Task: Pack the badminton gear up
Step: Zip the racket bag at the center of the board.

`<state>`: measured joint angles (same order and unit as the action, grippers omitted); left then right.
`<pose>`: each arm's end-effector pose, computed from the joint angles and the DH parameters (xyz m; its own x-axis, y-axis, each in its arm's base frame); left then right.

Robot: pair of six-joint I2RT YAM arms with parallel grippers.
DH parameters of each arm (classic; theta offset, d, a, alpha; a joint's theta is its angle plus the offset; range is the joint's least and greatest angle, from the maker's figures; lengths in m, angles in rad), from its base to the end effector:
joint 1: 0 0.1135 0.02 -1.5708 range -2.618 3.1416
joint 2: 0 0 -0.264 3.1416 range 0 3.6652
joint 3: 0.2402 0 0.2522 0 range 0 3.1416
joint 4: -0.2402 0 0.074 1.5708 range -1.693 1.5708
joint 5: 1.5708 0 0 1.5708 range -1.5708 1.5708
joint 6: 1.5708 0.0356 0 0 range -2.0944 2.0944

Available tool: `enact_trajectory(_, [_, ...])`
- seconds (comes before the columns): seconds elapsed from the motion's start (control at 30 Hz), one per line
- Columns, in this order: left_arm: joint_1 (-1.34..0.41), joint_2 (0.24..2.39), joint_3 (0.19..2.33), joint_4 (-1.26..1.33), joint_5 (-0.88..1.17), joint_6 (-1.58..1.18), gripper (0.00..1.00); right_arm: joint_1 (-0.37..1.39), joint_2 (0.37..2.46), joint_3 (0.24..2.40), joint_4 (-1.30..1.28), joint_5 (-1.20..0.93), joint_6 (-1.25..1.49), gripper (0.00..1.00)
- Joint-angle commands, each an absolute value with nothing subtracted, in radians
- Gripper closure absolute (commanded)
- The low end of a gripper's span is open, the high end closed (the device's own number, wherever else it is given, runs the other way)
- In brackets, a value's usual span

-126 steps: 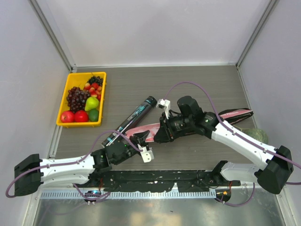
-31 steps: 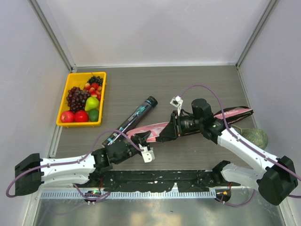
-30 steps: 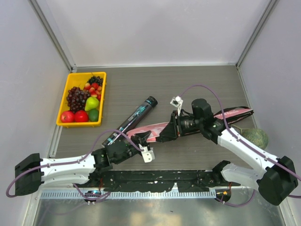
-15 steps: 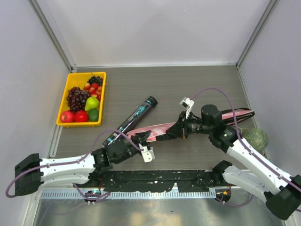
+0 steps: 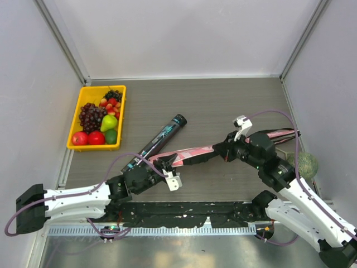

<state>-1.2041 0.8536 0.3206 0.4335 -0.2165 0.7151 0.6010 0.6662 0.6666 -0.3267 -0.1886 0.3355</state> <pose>0.0775 -0.1804 0.2289 0.5207 0.4304 -0.7373 0.6539 0.3542 0.6686 0.1287 0.0963 0.3018 -0.4807 0.0625 -0.8746 -0.5757 0.7298 0.3686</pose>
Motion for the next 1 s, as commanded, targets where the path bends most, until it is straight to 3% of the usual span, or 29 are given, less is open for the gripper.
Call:
enact_trajectory(0.0, [-1.206, 0.792, 0.388, 0.56, -0.229, 0.701, 1.0, 0.598, 0.629, 0.684, -0.314, 0.059, 0.316, 0.95])
enact_trajectory(0.4, [-1.207, 0.741, 0.4, 0.526, -0.242, 0.724, 1.0, 0.503, 0.695, 0.727, -0.374, 0.287, 0.291, 0.95])
enact_trajectory(0.97, [-1.207, 0.618, 0.416, 0.433, -0.317, 0.752, 1.0, 0.226, 0.836, 0.79, -0.367, 0.275, 0.235, 0.95])
